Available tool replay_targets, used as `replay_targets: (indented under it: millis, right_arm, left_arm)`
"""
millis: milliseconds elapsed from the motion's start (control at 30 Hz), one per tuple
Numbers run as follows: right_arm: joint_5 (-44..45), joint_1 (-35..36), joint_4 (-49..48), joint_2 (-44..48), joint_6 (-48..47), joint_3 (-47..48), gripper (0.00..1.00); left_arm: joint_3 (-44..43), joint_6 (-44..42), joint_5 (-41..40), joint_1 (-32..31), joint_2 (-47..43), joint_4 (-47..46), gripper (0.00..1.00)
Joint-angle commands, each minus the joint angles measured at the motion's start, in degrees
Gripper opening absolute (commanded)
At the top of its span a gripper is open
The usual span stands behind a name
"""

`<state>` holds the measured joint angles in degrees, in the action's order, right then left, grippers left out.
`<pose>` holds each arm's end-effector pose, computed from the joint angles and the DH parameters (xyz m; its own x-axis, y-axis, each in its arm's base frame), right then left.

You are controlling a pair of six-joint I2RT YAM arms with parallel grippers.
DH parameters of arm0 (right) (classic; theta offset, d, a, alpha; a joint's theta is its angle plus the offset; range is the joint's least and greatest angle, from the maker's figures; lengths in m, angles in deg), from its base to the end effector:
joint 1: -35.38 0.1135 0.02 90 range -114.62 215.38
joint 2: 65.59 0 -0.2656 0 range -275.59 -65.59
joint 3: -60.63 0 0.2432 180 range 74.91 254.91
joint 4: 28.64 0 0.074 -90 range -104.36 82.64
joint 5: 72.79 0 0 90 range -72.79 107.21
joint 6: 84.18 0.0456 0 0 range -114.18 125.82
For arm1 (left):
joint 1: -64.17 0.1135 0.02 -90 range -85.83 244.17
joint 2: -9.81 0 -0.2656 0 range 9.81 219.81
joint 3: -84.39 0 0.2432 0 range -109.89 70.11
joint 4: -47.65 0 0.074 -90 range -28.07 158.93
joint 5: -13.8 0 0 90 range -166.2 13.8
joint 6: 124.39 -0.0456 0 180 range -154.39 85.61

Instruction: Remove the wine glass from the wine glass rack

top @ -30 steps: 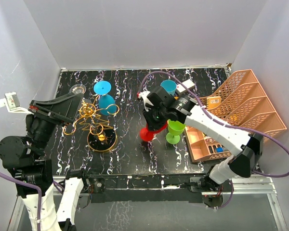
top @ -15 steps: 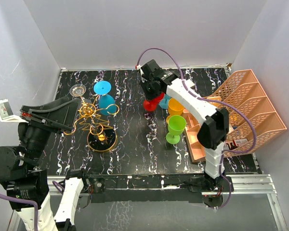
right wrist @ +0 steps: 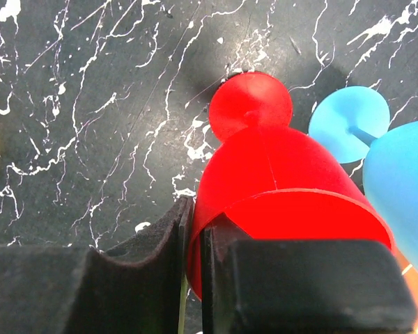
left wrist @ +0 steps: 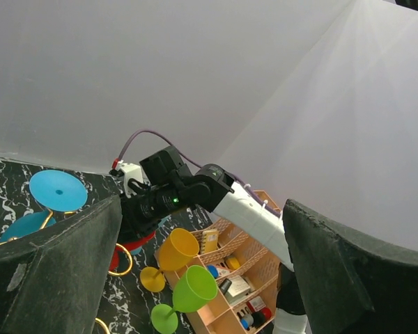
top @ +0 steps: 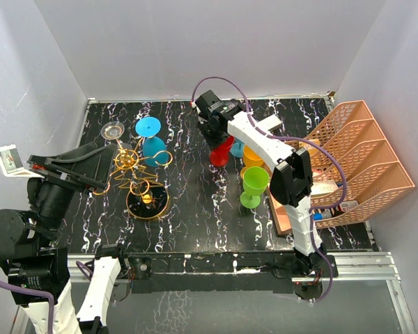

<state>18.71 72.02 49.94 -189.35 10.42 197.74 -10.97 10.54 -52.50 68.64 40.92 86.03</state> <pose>0.3653 0.2702 0.2819 -0.7734 -0.4753 -0.4195 -0.5275 0.8495 0.0099 0.0038 -0.0181 0.5203 0.1037 -0.6405 -0.7609 0.5120 0.6903 -0.5113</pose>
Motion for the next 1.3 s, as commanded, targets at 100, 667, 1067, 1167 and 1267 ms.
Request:
replay_targets:
  millis: [100, 667, 1067, 1167, 1267]
  right_arm:
    - [1.81, 0.04, 1.13, -2.6, -0.49, 7.66, 0.27]
    - [-2.38, 0.1, -20.99, 30.77, 9.45, -19.42, 0.99]
    - [-17.76, 0.09, -54.72, 71.91, 16.86, -58.82, 0.99]
    - [-14.53, 0.04, -48.99, 75.36, 13.18, -57.57, 0.99]
    - [-9.67, 0.05, -43.82, 77.48, 10.33, -55.62, 0.99]
  left_arm:
    - [-1.47, -2.18, -1.29, -0.63, 0.33, 0.34, 0.97]
    - [0.23, -2.42, -1.68, -0.61, 1.03, 1.65, 0.97]
    - [0.79, -6.0, -7.75, -1.02, 3.33, 7.71, 0.97]
    - [-0.41, -8.2, -12.1, -2.65, 6.26, 11.96, 0.97]
    - [-2.01, -11.35, -14.83, -3.83, 11.64, 15.28, 0.97]
